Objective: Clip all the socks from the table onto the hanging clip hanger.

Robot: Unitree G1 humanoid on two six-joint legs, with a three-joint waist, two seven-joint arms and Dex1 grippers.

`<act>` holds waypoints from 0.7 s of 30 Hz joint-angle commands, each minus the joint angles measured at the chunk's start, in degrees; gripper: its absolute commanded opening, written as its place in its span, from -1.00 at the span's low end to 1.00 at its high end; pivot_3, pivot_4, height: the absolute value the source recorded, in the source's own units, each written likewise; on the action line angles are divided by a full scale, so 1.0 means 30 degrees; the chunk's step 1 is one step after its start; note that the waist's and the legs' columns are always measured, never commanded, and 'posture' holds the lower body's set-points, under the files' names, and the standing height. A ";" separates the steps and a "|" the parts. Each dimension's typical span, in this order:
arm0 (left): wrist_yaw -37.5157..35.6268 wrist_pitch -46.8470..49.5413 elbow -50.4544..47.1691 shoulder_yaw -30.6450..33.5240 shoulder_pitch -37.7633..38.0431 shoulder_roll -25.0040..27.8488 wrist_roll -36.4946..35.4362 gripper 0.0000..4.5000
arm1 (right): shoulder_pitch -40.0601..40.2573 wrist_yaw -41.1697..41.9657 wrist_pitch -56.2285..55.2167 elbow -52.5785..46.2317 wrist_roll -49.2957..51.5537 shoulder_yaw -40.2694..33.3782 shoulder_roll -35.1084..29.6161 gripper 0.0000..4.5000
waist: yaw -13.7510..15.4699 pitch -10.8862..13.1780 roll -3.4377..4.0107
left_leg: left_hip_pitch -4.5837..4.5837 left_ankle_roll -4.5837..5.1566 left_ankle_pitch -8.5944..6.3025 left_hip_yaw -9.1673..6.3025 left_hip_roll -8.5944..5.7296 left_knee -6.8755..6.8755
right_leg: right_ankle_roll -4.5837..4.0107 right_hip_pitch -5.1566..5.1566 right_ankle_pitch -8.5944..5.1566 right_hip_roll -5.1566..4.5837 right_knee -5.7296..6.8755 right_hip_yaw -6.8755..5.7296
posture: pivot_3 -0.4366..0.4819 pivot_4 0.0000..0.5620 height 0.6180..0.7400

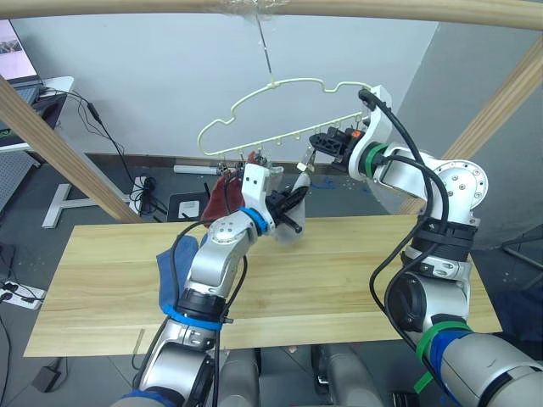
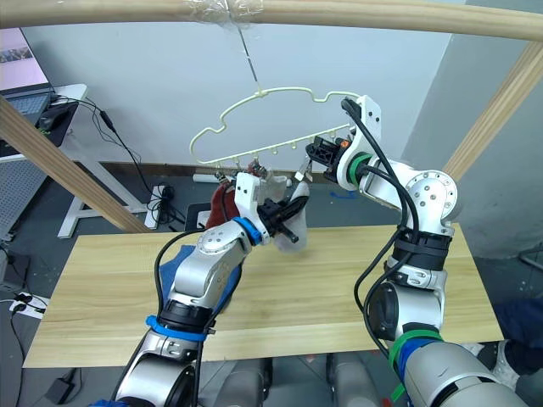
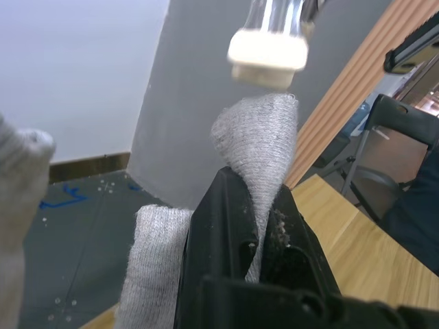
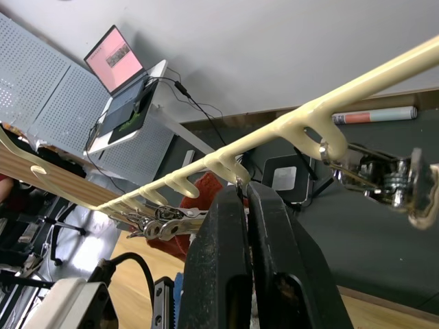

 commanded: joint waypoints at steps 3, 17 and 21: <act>0.0218 -0.0577 -0.0457 0.0093 -0.0728 -0.0329 0.0010 -1.00 | 0.0223 -0.0255 0.0306 -0.0540 0.0135 0.0005 0.0106 -1.00 | 0.0001 0.0000 0.0000 | 0.0000 -0.0001 0.0000 -0.0001 0.0000 0.0000 | 0.0000 0.0000 0.0000 0.0000 0.0001 -0.0002 | 0.01 -0.16 1.00; 0.0863 -0.0908 -0.0111 -0.0027 -0.0972 -0.0055 0.0817 -1.00 | 0.0310 0.0023 0.0510 -0.0664 0.0358 -0.0168 -0.0085 -0.55 | -0.0002 0.0000 0.0000 | -0.0002 -0.0001 0.0001 0.0001 -0.0001 0.0001 | 0.0000 -0.0002 0.0000 0.0000 0.0000 -0.0001 | -0.03 -0.16 1.00; 0.0812 -0.1114 0.0343 0.0027 -0.1218 -0.0142 0.0893 -1.00 | 0.0118 0.0123 0.0530 -0.0754 0.0638 -0.0583 -0.0129 0.10 | -0.0051 0.0000 0.0001 | -0.0004 -0.0001 0.0000 0.0001 0.0002 -0.0002 | -0.0002 -0.0012 0.0001 0.0002 0.0003 0.0000 | -0.06 -0.17 1.00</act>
